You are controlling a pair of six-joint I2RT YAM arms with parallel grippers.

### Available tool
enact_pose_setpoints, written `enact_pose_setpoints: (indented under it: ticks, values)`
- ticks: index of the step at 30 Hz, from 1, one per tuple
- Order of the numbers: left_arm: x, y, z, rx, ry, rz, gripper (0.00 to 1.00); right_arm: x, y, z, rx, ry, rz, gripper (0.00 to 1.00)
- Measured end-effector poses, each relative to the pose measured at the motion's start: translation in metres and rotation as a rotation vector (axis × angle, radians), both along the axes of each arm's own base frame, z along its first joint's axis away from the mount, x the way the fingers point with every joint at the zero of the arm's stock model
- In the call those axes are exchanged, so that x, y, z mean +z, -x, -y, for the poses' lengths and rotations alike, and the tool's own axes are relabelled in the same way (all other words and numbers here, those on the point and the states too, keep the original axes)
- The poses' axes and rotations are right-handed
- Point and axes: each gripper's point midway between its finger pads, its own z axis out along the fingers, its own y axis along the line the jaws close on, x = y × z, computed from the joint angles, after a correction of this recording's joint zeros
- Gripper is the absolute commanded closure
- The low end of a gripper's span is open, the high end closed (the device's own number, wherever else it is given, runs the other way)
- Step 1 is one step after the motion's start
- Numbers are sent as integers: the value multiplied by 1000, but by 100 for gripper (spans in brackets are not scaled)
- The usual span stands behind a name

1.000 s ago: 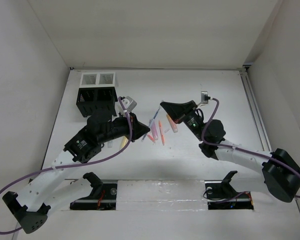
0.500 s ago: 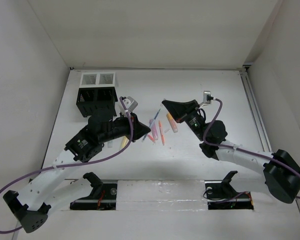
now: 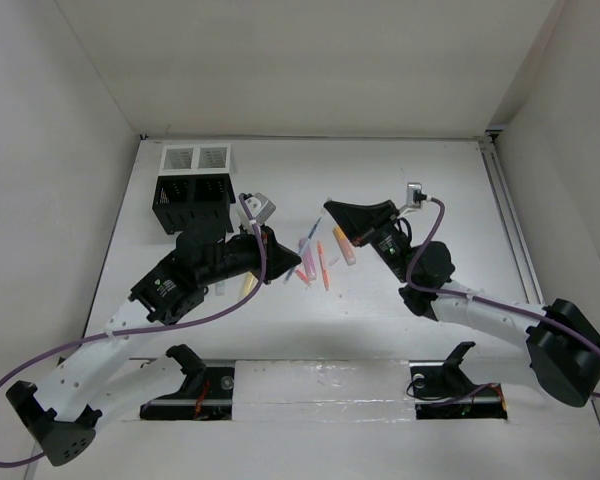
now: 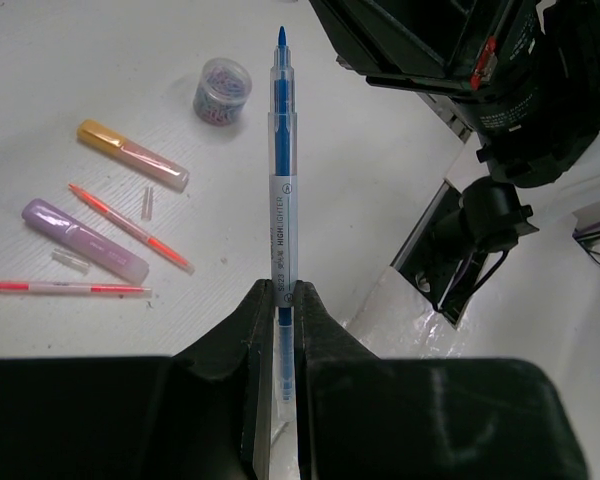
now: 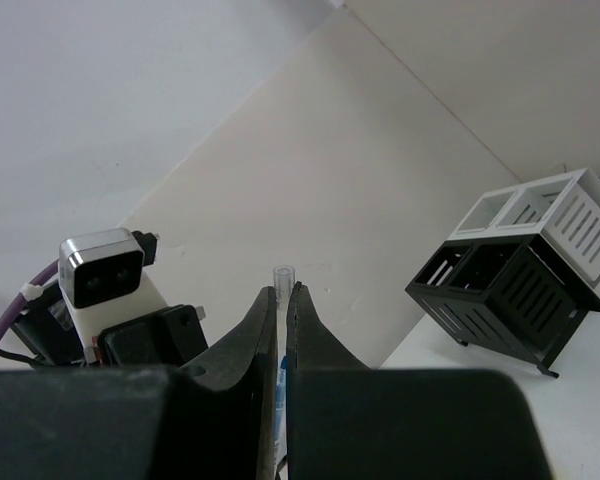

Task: Sort the stationery into containers
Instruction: Close the pen cap on the pen.

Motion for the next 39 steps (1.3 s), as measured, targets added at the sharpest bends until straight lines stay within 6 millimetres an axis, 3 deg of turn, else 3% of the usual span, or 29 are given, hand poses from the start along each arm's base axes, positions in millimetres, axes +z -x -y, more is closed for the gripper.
enact_pose_setpoints:
  ticks: [39]
  values:
    - [0,-5,-3,35,-4,6,100,-14,6,-15,101,-13,-22,100]
